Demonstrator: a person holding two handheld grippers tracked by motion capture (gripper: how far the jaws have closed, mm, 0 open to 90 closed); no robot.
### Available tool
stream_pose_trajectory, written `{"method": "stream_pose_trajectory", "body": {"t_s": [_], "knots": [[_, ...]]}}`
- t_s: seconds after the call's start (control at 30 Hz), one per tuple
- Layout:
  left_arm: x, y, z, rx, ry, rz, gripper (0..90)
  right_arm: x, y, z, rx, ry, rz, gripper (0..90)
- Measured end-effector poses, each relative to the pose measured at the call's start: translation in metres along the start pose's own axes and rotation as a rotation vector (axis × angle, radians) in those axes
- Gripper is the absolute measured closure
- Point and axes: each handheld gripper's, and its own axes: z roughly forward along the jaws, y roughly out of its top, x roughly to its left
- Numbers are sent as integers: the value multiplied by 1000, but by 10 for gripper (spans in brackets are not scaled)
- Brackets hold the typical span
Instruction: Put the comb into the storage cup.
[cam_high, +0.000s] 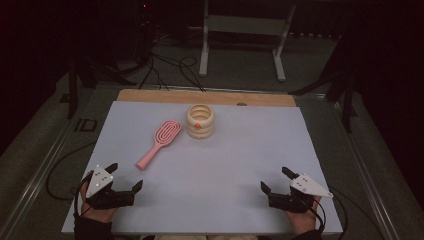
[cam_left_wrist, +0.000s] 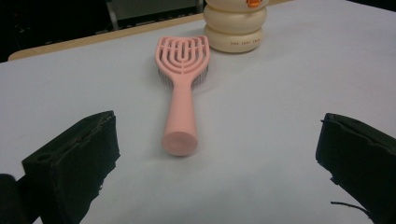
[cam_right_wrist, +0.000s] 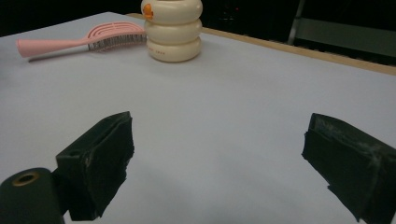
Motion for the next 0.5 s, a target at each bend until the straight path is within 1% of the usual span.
{"method": "stream_pose_trajectory", "body": {"t_s": [0.2,0.27,0.5], "knots": [[0,0,0,-3,3,-3,1,-1,-1,0,-8,-4,6,83],[0,0,-1,-6,3,-7,1,-2,0,-1,-18,-6,12,83],[1,1,-2,-15,7,-11,1,-2,-1,-1,-21,-6,17,83]]}}
